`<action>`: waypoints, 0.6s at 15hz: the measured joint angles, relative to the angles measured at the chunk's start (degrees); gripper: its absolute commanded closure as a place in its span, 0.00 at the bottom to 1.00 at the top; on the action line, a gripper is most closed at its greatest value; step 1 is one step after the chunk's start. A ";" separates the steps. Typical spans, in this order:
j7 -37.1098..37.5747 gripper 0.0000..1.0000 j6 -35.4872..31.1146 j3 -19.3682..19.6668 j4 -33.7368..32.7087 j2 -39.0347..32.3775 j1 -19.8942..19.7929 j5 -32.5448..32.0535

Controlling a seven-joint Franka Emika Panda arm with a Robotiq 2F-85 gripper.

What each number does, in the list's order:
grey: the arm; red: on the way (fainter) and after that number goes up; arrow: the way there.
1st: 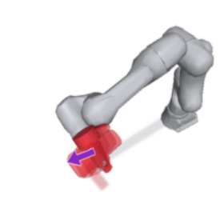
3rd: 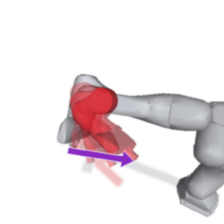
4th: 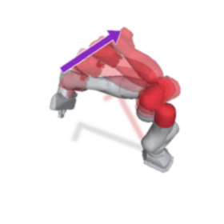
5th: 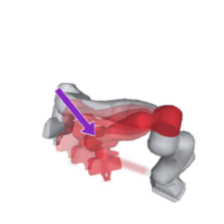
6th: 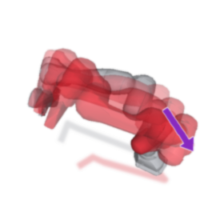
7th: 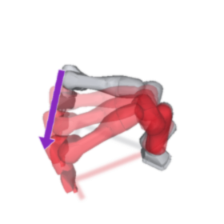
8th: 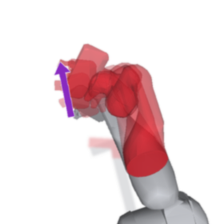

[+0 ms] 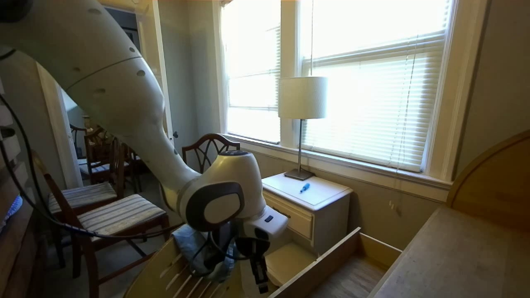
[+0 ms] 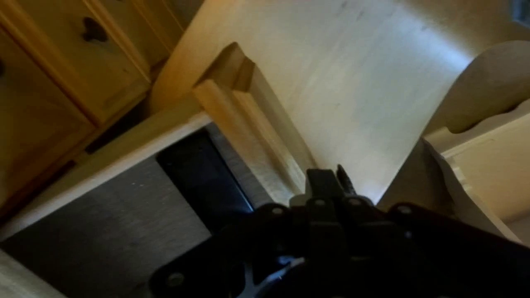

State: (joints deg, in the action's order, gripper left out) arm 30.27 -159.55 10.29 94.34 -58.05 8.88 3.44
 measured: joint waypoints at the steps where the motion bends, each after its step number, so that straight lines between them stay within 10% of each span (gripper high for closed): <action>1: 0.60 1.00 2.75 1.70 -0.12 -0.01 1.51 0.00; 9: 0.89 1.00 12.05 3.14 -0.82 -0.08 3.88 -0.39</action>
State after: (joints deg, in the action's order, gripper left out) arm 31.16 -147.51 13.43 93.52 -58.13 12.76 3.05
